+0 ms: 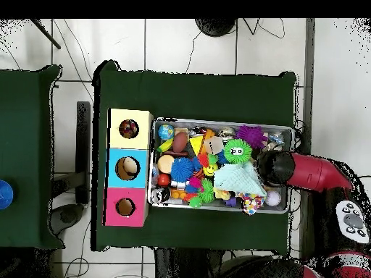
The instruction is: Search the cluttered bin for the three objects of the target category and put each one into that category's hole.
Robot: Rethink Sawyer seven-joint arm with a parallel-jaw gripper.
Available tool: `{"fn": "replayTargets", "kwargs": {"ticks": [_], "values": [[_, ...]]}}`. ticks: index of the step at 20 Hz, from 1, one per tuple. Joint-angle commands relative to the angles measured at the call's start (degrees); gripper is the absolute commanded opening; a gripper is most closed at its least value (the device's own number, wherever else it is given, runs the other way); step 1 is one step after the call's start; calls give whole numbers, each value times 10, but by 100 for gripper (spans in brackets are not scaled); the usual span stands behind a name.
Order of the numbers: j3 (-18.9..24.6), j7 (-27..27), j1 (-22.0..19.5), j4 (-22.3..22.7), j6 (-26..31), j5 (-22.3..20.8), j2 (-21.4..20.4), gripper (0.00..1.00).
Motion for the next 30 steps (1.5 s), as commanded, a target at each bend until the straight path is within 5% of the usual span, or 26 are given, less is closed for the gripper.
{"fn": "replayTargets", "kwargs": {"ticks": [1,8,11,12,30], "values": [[49,34,-13,31,-48,-6,52,100],[54,35,-15,37,2,21,70,100],[61,23,-17,43,-29,10,66,100],[58,19,-14,40,-24,7,67,0],[21,56,48,30,11,11,31,0]]}}
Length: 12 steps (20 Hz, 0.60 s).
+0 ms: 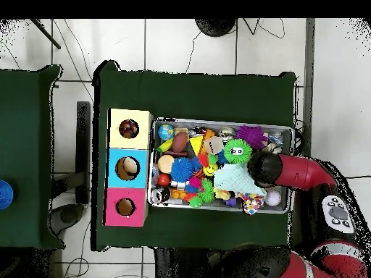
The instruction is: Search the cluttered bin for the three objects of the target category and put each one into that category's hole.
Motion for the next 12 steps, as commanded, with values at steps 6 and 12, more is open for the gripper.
{"fn": "replayTargets", "kwargs": {"ticks": [6,12], "values": [[19,60,54,45,48,24,-38,0],[-1,86,96,83,75,41,-94,0]]}}
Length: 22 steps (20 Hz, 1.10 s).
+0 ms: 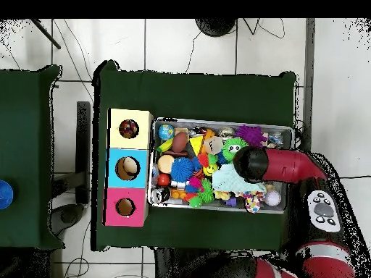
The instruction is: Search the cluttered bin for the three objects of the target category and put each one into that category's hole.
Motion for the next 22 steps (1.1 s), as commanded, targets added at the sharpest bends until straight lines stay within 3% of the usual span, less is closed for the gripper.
{"fn": "replayTargets", "kwargs": {"ticks": [1,11,22], "values": [[9,90,50,70,73,37,-62,0],[-26,121,113,95,124,79,-107,0],[-56,145,141,116,76,104,-96,0]]}}
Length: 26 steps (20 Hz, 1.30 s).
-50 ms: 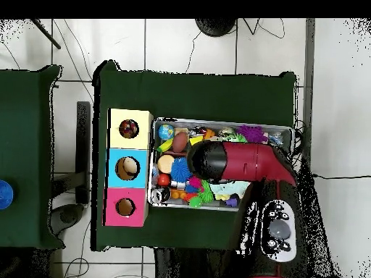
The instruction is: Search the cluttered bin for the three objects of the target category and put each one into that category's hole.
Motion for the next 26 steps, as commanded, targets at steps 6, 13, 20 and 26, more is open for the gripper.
{"fn": "replayTargets", "kwargs": {"ticks": [6,13,20,26], "values": [[2,170,1,85,-48,56,51,0],[-2,179,1,106,-103,74,84,0],[4,150,-8,106,-126,79,95,100],[4,145,-9,96,-112,83,102,100]]}}
